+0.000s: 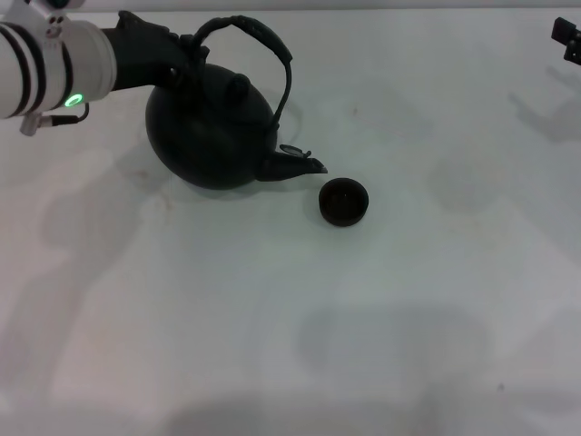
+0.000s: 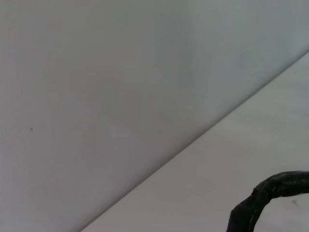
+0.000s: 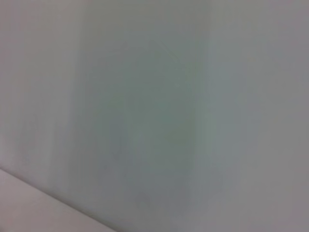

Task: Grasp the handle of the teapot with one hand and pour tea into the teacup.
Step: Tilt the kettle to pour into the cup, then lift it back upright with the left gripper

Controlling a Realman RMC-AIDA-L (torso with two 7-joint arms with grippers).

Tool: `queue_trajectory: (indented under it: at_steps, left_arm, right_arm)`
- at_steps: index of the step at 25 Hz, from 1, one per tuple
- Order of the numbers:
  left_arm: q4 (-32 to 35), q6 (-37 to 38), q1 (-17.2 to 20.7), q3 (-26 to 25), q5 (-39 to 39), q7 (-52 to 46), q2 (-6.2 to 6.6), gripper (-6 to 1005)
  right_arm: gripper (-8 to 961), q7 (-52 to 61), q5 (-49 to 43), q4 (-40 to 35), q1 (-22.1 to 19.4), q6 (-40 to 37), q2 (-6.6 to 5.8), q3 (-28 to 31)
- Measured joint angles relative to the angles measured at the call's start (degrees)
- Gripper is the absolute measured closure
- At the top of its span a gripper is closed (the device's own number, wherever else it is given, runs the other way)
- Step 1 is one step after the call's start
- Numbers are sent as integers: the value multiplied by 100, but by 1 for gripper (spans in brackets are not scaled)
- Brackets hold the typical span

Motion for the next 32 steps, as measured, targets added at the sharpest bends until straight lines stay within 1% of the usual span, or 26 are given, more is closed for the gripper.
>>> queue_trajectory:
  at_steps: [7,19,26,32]
  left_arm:
    - [93,208,-231,194,450,-379,-6,871]
    - [106,597,-754,333,1015,-826,-6,871]
    - [107,880,-1053,390,1303,-996,-6,871]
    - [28,1012,-1238,398,1367,-1055,-5,871]
  right_arm:
    - [109,-23,4,0,0,-9,-14,99]
    - [109,-95,4,8,9,-20,-26,204]
    - [109,-152,3,17,3,-56,-26,317]
    - [109,-259,38,146,0,-60,-27,495]
